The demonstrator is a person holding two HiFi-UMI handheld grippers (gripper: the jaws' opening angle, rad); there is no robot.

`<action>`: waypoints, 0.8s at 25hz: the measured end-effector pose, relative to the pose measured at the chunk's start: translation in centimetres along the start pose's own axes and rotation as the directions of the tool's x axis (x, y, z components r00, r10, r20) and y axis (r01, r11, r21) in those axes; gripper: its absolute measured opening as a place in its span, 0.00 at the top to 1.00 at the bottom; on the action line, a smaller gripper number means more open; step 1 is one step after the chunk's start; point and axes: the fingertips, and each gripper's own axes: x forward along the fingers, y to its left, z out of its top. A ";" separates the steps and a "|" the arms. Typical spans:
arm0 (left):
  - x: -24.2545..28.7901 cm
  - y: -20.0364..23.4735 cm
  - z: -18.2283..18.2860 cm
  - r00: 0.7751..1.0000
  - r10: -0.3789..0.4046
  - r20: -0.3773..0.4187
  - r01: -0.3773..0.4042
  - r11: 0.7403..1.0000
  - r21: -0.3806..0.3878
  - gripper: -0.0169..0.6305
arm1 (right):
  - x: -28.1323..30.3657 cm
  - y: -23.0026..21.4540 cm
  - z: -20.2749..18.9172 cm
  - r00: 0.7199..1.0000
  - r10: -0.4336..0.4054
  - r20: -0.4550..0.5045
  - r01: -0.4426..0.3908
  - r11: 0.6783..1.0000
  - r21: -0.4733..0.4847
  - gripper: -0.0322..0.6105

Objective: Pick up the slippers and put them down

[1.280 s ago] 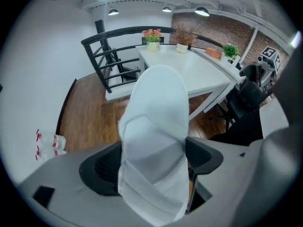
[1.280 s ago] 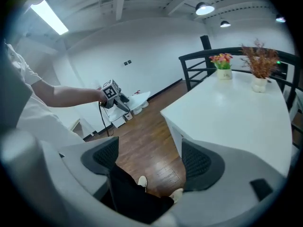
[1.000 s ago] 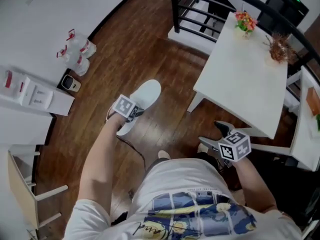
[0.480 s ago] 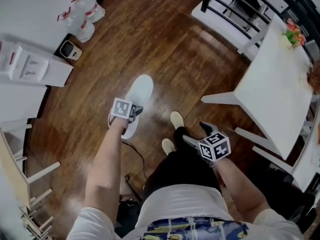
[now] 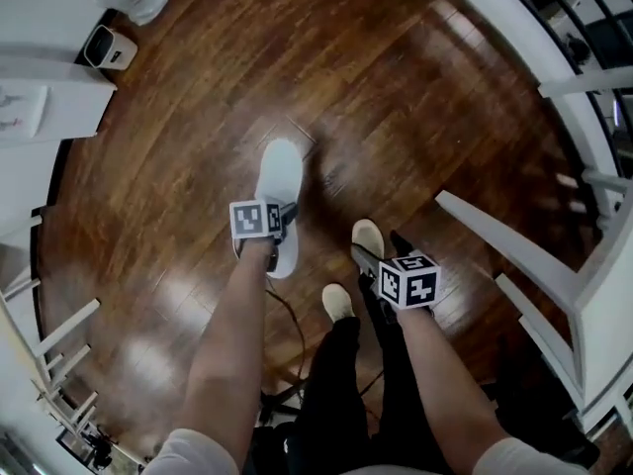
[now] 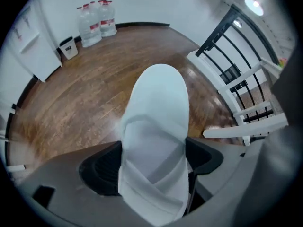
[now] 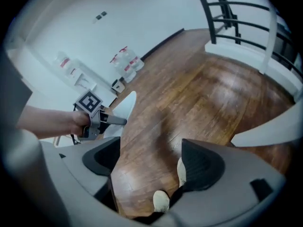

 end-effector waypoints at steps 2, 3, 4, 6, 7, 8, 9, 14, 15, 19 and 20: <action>6.6 0.9 -0.4 1.000 -0.010 -0.018 0.010 0.999 -0.032 0.33 | 4.0 -2.2 -1.3 1.000 -0.025 0.005 0.025 0.997 0.070 0.32; 9.8 1.4 -0.6 1.000 -0.012 -0.024 0.011 0.999 -0.043 0.33 | 5.7 -3.0 -2.0 0.999 -0.035 0.002 0.035 0.996 0.087 0.32; 12.9 1.9 -0.7 1.000 -0.009 -0.029 0.008 0.999 -0.051 0.33 | 7.4 -3.5 -2.7 0.999 -0.038 -0.006 0.038 0.995 0.092 0.32; 18.4 3.2 -1.0 0.999 -0.001 -0.038 -0.002 0.997 -0.071 0.33 | 10.7 -4.0 -3.9 0.999 -0.018 -0.043 0.021 0.998 0.062 0.34; 20.8 3.9 -1.0 0.999 -0.001 -0.040 -0.003 0.996 -0.087 0.33 | 12.1 -4.0 -3.9 0.998 -0.002 -0.063 0.004 0.999 0.037 0.34; 23.1 4.5 -0.9 0.999 -0.003 -0.040 -0.001 0.994 -0.106 0.33 | 13.2 -3.9 -3.3 0.997 0.015 -0.073 -0.014 1.000 0.008 0.33; 25.1 5.2 -0.7 0.999 -0.005 -0.039 0.000 0.992 -0.128 0.33 | 14.0 -3.7 -2.5 0.997 0.029 -0.074 -0.031 0.999 -0.020 0.33; 30.3 7.4 -2.1 0.998 -0.007 -0.063 -0.010 0.965 -0.263 0.32 | 14.7 -3.8 -1.5 0.994 0.038 -0.102 -0.047 0.996 -0.081 0.33; 30.5 7.4 -2.1 0.997 -0.011 -0.071 -0.009 0.962 -0.274 0.31 | 14.8 -3.9 -1.3 0.994 0.034 -0.105 -0.043 0.995 -0.087 0.33; 28.0 6.4 -2.5 0.996 -0.040 -0.083 0.019 0.968 -0.249 0.22 | 15.4 -3.3 -1.7 0.993 0.024 -0.118 -0.039 0.991 -0.127 0.33; 26.8 6.1 -2.5 0.996 -0.051 -0.078 0.031 0.970 -0.241 0.22 | 15.4 -2.9 -1.9 0.992 0.026 -0.125 -0.044 0.988 -0.146 0.33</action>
